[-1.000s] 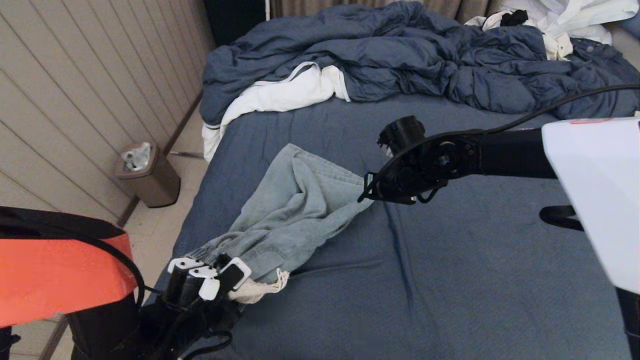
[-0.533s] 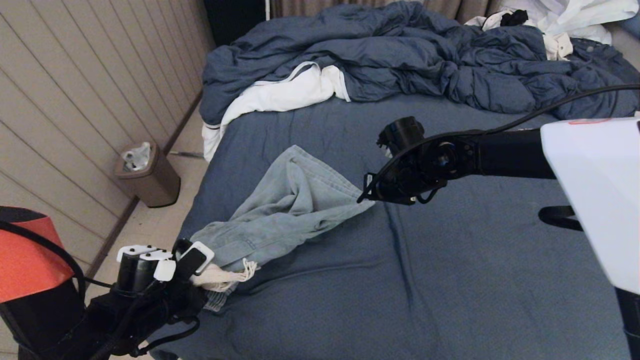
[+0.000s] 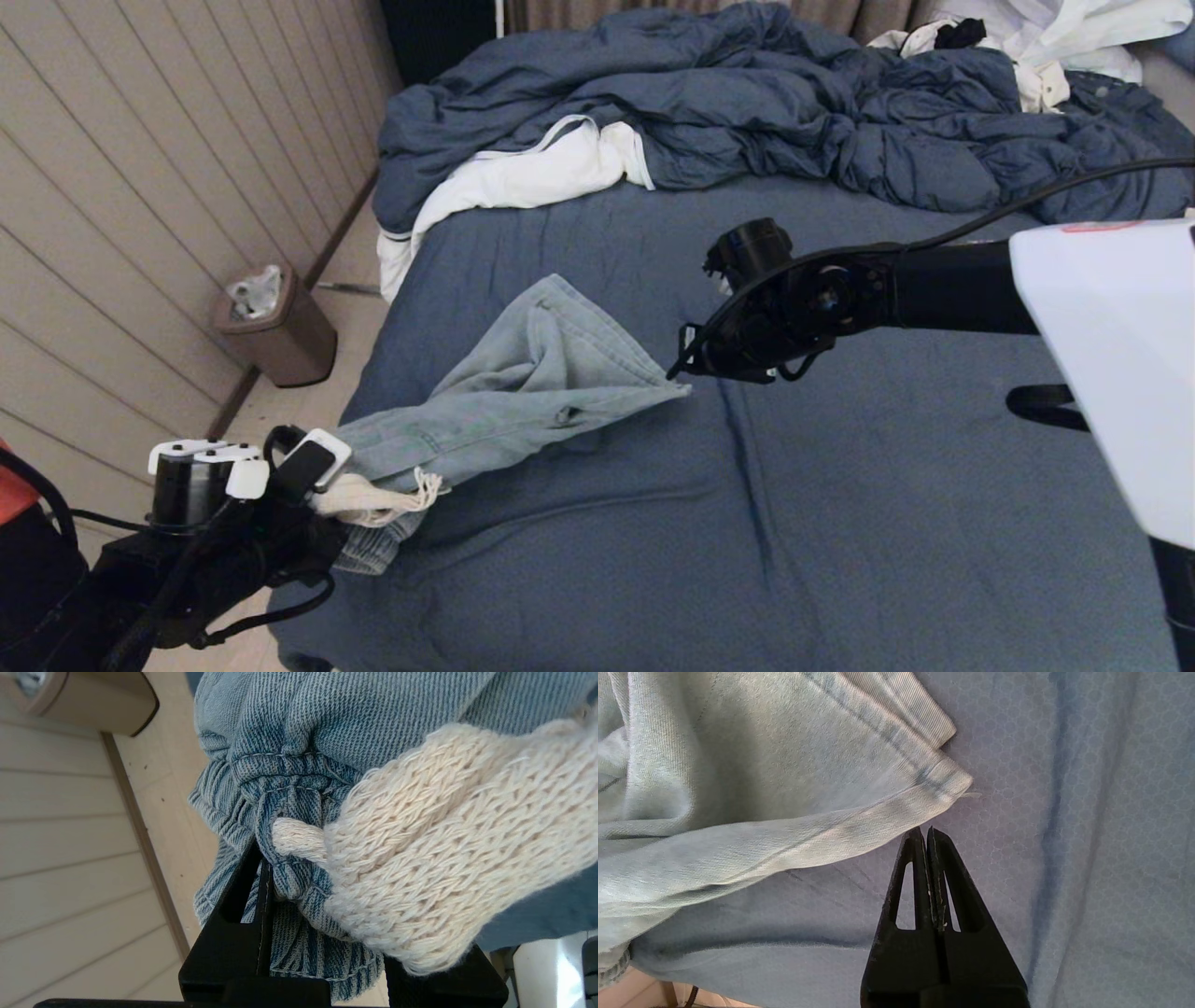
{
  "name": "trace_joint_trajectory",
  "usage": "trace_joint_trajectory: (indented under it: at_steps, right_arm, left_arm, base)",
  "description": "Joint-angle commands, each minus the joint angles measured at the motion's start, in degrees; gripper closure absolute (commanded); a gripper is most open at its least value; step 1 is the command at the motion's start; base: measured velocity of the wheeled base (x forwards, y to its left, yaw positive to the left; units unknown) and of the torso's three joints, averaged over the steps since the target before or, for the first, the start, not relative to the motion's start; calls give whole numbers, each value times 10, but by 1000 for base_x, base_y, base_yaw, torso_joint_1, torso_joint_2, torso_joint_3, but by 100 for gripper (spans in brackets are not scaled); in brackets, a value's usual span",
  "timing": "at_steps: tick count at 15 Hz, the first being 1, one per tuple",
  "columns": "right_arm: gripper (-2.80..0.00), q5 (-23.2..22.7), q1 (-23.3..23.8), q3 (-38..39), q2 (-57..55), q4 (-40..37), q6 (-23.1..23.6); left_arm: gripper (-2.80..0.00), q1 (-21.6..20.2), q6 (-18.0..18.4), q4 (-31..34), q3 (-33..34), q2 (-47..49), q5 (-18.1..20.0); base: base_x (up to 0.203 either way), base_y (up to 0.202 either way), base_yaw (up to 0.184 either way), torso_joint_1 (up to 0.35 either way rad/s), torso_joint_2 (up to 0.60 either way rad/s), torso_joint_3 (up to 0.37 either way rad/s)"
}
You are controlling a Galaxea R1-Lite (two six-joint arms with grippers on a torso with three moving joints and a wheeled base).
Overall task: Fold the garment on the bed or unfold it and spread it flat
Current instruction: Fold the blue shorts
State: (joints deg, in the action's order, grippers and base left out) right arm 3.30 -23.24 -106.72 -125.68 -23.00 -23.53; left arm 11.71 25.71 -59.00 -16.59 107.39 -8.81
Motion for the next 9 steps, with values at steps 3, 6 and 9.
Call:
trace_joint_trajectory:
  at_steps: [3, 6, 9]
  right_arm:
    - [0, 0, -1, -2, -4, -1, -1]
    - [0, 0, -1, -2, -5, -1, -1]
    - [0, 0, -1, -2, -7, -1, -2]
  left_arm:
    - [0, -11, 0, -5, -1, 3, 11]
    - [0, 8, 2, -15, 21, -4, 11]
    - [0, 72, 2, -56, 38, -27, 8]
  base:
    - [0, 0, 0, 0, 0, 0]
    - [0, 0, 0, 0, 0, 0]
    - [0, 0, 0, 0, 0, 0]
